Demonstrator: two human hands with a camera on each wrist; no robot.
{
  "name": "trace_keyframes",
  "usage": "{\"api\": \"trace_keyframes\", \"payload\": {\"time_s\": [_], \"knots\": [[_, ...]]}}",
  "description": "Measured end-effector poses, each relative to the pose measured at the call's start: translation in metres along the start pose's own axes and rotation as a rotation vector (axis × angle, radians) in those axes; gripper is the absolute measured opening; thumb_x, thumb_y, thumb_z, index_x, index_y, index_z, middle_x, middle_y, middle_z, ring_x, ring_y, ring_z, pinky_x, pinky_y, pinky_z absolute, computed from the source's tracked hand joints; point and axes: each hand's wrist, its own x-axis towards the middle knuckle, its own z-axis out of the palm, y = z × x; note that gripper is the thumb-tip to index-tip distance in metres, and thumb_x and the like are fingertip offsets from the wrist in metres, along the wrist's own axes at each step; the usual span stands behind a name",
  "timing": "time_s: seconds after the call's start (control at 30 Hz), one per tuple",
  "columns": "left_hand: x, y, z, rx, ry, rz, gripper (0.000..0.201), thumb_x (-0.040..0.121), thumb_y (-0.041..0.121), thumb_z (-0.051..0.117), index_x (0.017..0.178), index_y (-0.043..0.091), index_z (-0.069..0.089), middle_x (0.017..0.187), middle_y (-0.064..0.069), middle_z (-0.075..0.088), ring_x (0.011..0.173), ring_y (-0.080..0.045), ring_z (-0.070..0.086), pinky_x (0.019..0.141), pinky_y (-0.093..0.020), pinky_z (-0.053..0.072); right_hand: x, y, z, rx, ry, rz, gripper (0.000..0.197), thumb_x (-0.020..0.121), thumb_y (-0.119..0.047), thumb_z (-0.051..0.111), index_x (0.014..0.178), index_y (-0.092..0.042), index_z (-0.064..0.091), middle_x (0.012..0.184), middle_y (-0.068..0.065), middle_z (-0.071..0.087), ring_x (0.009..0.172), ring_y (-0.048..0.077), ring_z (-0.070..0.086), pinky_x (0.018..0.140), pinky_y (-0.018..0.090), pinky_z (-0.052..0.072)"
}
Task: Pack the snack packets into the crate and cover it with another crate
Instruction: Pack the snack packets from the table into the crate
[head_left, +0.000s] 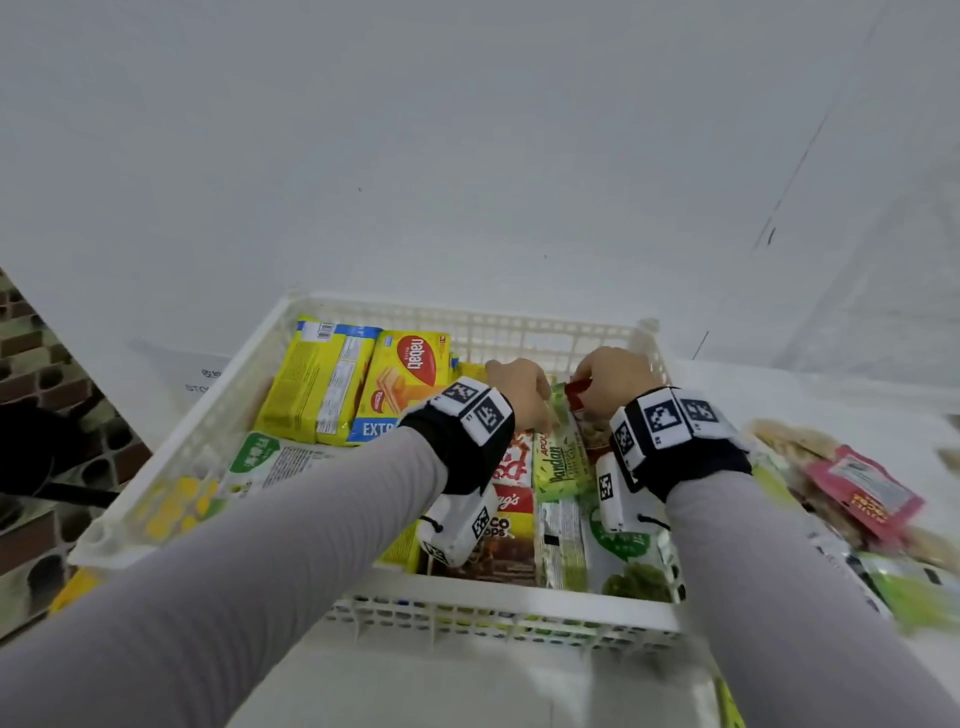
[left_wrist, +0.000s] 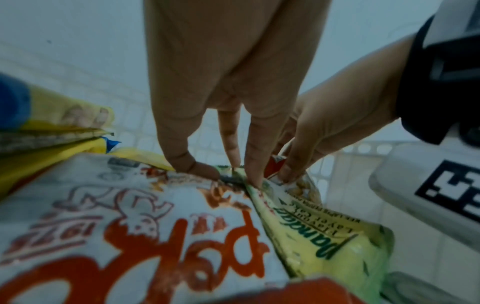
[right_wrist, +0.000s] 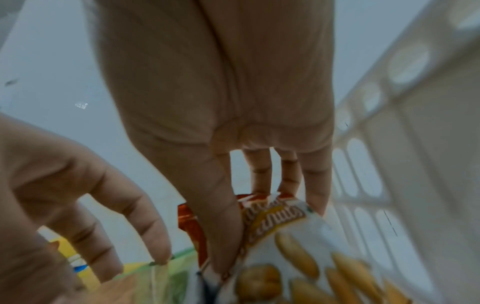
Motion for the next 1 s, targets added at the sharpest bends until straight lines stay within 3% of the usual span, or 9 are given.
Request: {"api": "trace_keyframes", "payload": {"time_s": [0.07, 0.2, 0.3, 0.4, 0.5, 0.6, 0.73, 0.9, 1.0], "knots": [[0.002, -0.002, 0.004, -0.034, 0.031, -0.006, 0.034, 0.076, 0.01, 0.074, 0.108, 0.008, 0.063, 0.127, -0.012, 0.052, 0.115, -0.03, 0.05, 0.081, -0.031, 0.045, 0.002, 0.002, 0.0, 0.007, 0.04, 0.02, 0.025, 0.082, -0.013, 0.061, 0.105, -0.016, 0.069, 0.112, 0.007, 0.064, 0.107, 0.025, 0.056, 0.098, 0.036, 0.043], [0.006, -0.002, 0.007, -0.17, 0.053, -0.021, 0.02, 0.069, 0.002, 0.078, 0.086, 0.009, 0.068, 0.105, -0.008, 0.063, 0.085, -0.022, 0.06, 0.065, -0.026, 0.044, 0.004, 0.004, 0.001, 0.053, 0.04, 0.063, 0.027, 0.08, -0.014, 0.059, 0.107, -0.014, 0.066, 0.116, 0.011, 0.06, 0.113, 0.03, 0.052, 0.096, 0.039, 0.046], [0.009, -0.002, 0.003, -0.302, 0.11, -0.022, 0.017, 0.07, -0.006, 0.074, 0.08, 0.007, 0.071, 0.095, -0.009, 0.065, 0.082, -0.022, 0.064, 0.07, -0.031, 0.055, 0.002, 0.005, -0.003, 0.128, 0.056, 0.061, 0.025, 0.079, -0.011, 0.057, 0.103, -0.007, 0.064, 0.107, 0.012, 0.064, 0.104, 0.028, 0.056, 0.089, 0.038, 0.051], [0.011, -0.009, -0.009, -0.498, 0.154, -0.069, 0.024, 0.073, -0.009, 0.07, 0.067, 0.013, 0.064, 0.099, -0.011, 0.066, 0.09, -0.026, 0.066, 0.079, -0.04, 0.057, 0.003, 0.01, -0.008, 0.285, 0.135, 0.049, 0.025, 0.079, -0.011, 0.055, 0.104, -0.008, 0.06, 0.099, 0.01, 0.064, 0.094, 0.026, 0.059, 0.081, 0.034, 0.052], [0.015, -0.022, -0.021, -0.845, 0.228, -0.163, 0.026, 0.076, -0.015, 0.06, 0.075, 0.01, 0.06, 0.098, -0.017, 0.065, 0.09, -0.029, 0.066, 0.074, -0.04, 0.058, 0.003, 0.01, -0.013, 0.449, 0.241, 0.05, 0.017, 0.081, -0.022, 0.056, 0.095, -0.013, 0.057, 0.083, 0.005, 0.06, 0.08, 0.022, 0.056, 0.068, 0.028, 0.043], [0.016, -0.032, -0.027, -1.087, 0.304, -0.211, 0.029, 0.079, -0.02, 0.051, 0.089, 0.005, 0.06, 0.086, -0.012, 0.06, 0.076, -0.024, 0.063, 0.058, -0.028, 0.059, 0.002, 0.01, -0.017, 0.591, 0.314, 0.051, 0.016, 0.08, -0.026, 0.056, 0.068, -0.015, 0.052, 0.06, -0.001, 0.05, 0.059, 0.015, 0.049, 0.055, 0.024, 0.035], [0.022, -0.037, -0.021, -1.071, 0.399, -0.227, 0.027, 0.078, -0.018, 0.053, 0.09, 0.005, 0.062, 0.098, -0.016, 0.06, 0.088, -0.032, 0.064, 0.081, -0.047, 0.056, -0.001, 0.013, -0.021, 0.774, 0.429, 0.072, 0.025, 0.07, -0.032, 0.051, 0.051, -0.018, 0.041, 0.049, -0.002, 0.039, 0.049, 0.018, 0.039, 0.053, 0.025, 0.03], [0.025, -0.04, -0.008, -0.918, 0.486, -0.198, 0.023, 0.087, -0.002, 0.057, 0.108, -0.008, 0.063, 0.112, -0.023, 0.064, 0.101, -0.032, 0.063, 0.093, -0.042, 0.051, 0.004, 0.004, -0.01, 0.619, 0.015, -0.017, 0.027, 0.08, -0.038, 0.052, 0.074, -0.013, 0.061, 0.066, -0.001, 0.062, 0.061, 0.016, 0.059, 0.062, 0.026, 0.05], [0.024, -0.042, -0.008, -0.521, 0.496, -0.15, 0.021, 0.088, 0.005, 0.058, 0.105, -0.002, 0.068, 0.108, -0.018, 0.068, 0.102, -0.029, 0.063, 0.092, -0.033, 0.049, 0.006, -0.005, 0.0, 0.468, -0.139, -0.062, 0.028, 0.082, -0.035, 0.059, 0.104, -0.018, 0.063, 0.095, 0.0, 0.066, 0.077, 0.015, 0.063, 0.076, 0.032, 0.054]]}}
